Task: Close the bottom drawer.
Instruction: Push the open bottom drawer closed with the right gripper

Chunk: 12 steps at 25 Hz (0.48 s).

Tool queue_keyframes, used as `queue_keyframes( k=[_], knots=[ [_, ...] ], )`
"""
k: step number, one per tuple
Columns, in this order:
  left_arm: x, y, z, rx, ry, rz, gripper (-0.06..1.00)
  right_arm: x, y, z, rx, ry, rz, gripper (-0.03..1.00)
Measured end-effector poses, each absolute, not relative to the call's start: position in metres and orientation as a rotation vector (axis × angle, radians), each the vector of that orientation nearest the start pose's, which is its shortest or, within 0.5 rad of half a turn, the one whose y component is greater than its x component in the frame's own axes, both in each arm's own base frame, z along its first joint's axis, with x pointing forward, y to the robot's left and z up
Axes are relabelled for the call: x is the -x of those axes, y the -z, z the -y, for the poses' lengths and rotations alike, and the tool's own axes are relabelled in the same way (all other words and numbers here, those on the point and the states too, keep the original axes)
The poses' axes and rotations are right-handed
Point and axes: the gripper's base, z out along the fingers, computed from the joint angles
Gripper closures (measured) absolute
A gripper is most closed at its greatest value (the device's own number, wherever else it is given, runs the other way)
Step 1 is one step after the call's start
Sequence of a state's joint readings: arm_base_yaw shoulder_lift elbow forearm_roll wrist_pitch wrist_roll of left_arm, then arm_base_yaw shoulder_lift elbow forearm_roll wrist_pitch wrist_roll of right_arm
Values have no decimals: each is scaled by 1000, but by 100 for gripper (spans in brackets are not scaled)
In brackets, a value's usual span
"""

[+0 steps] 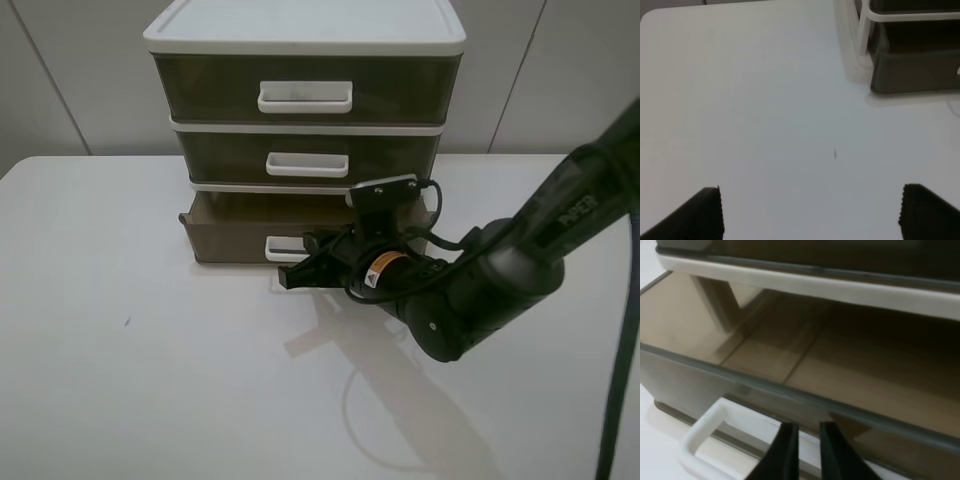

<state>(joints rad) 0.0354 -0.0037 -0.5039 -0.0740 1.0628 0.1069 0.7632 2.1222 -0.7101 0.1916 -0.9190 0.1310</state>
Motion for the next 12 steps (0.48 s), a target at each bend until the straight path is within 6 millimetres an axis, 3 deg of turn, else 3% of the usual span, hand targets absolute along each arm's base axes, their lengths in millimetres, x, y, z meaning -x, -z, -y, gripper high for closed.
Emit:
queue_keyframes(
  k=[12],
  knots=[
    [6, -278, 6, -77, -1, -2035, 23, -277, -68, -234, 268, -471, -1974, 95]
  ],
)
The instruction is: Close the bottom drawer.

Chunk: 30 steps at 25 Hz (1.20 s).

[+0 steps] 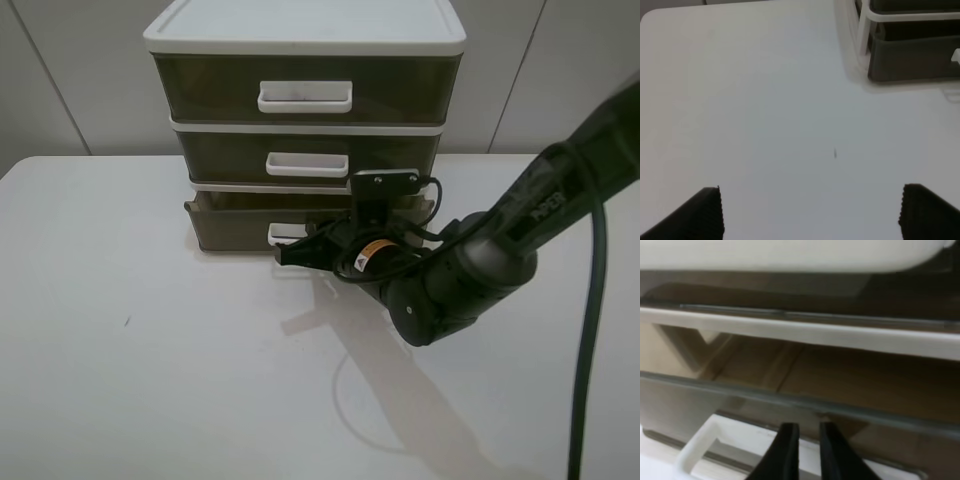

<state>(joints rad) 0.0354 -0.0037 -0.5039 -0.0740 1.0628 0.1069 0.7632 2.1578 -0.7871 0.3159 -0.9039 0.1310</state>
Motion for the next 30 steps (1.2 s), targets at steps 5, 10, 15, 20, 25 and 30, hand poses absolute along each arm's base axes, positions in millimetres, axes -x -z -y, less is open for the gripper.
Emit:
queue_keyframes(
  k=[5, 10, 15, 20, 25, 30],
  knots=[
    [6, -278, 6, -77, -1, -2035, 23, -281, -70, -239, 264, -479, -1973, 95],
    [6, -278, 6, -77, -1, -2035, 23, -285, -72, -244, 254, -487, -1973, 95],
    [6, -278, 6, -77, -1, -2035, 23, -289, -67, -249, 219, -482, -1975, 95],
    [6, -278, 6, -77, -1, -2035, 23, -288, -65, -255, 218, -490, -1959, 95],
    [6, -278, 6, -77, -1, -2035, 23, -289, -66, -258, 212, -495, -1958, 95],
    [6, -278, 6, -77, -1, -2035, 23, -288, -65, -259, 232, -499, -1962, 95]
  ],
)
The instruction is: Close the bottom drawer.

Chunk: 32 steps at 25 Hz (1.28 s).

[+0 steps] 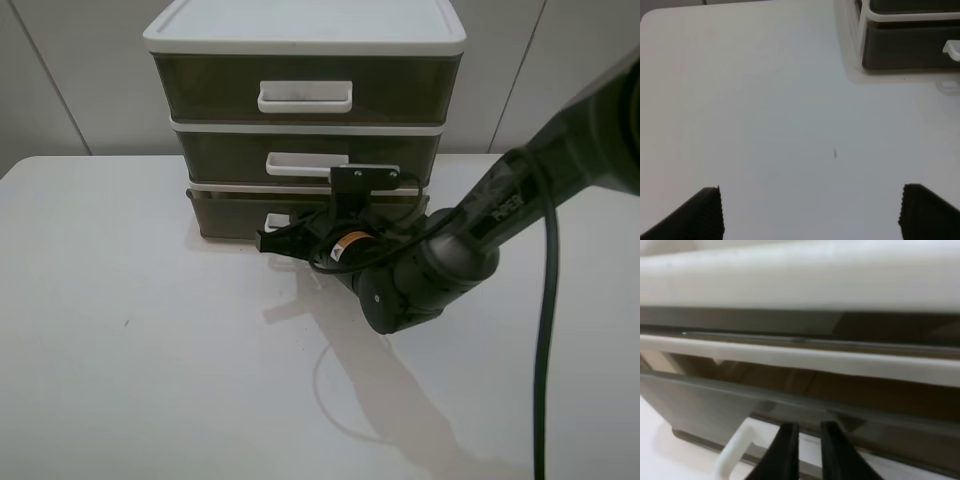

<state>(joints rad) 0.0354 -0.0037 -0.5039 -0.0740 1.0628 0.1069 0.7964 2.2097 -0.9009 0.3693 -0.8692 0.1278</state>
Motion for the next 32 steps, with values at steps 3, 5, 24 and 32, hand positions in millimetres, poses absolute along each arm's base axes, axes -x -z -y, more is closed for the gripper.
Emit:
queue_keyframes(
  k=[3, 5, 24, 32],
  knots=[
    [6, -278, 6, -77, -1, -2035, 23, -288, -66, -260, 246, -504, -1958, 95],
    [6, -278, 6, -77, -1, -2035, 23, -288, -66, -260, 246, -504, -1957, 95],
    [6, -278, 6, -77, -1, -2035, 23, -238, -109, -248, 530, -584, -1967, 95],
    [6, -278, 6, -77, -1, -2035, 23, -224, -137, -201, 505, -515, -2108, 55]
  ],
)
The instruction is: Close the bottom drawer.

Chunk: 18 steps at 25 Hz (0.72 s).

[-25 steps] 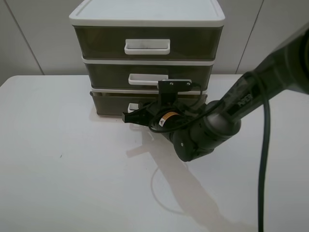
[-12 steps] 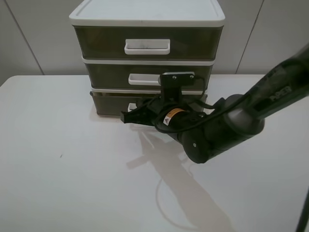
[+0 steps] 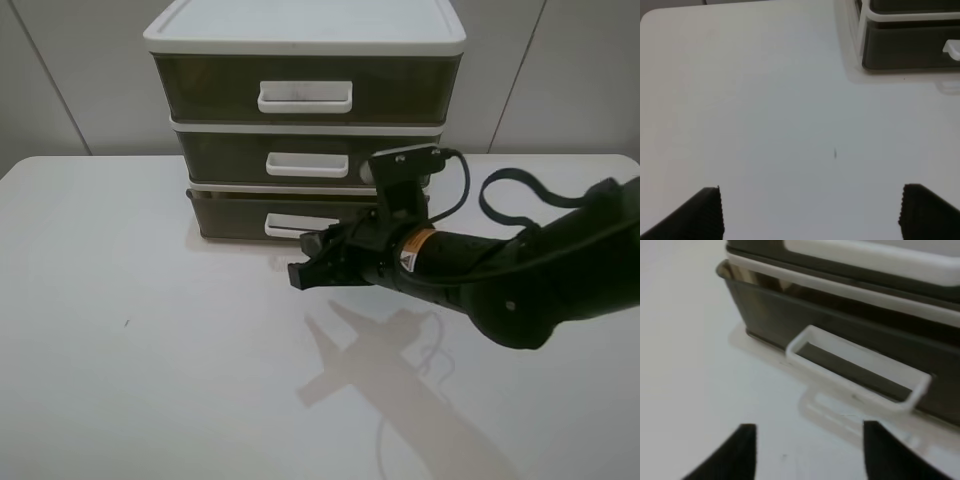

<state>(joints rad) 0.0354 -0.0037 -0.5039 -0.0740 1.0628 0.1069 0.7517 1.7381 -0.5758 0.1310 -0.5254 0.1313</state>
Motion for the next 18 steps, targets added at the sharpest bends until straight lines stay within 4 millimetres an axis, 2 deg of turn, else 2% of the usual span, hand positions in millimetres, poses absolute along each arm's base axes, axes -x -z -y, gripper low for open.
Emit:
queue_keyframes(
  k=[3, 5, 10, 11, 13, 18],
  knots=[
    [6, -278, 6, -77, -1, -2035, 23, -228, -153, -176, 435, -461, -2211, 29],
    [6, -278, 6, -77, -1, -2035, 23, -228, -165, -157, 370, -432, -2278, 21],
    [6, -278, 6, -77, -1, -2035, 23, -221, -207, -102, 175, -372, -2360, 16],
    [6, -278, 6, -77, -1, -2035, 23, -221, -207, -102, 175, -372, -2360, 16],
    [6, -278, 6, -77, -1, -2035, 23, -212, -224, -81, 96, -353, -2355, 16],
    [6, -278, 6, -77, -1, -2035, 23, -175, -269, -40, 14, -284, -2265, 16]
  ],
)
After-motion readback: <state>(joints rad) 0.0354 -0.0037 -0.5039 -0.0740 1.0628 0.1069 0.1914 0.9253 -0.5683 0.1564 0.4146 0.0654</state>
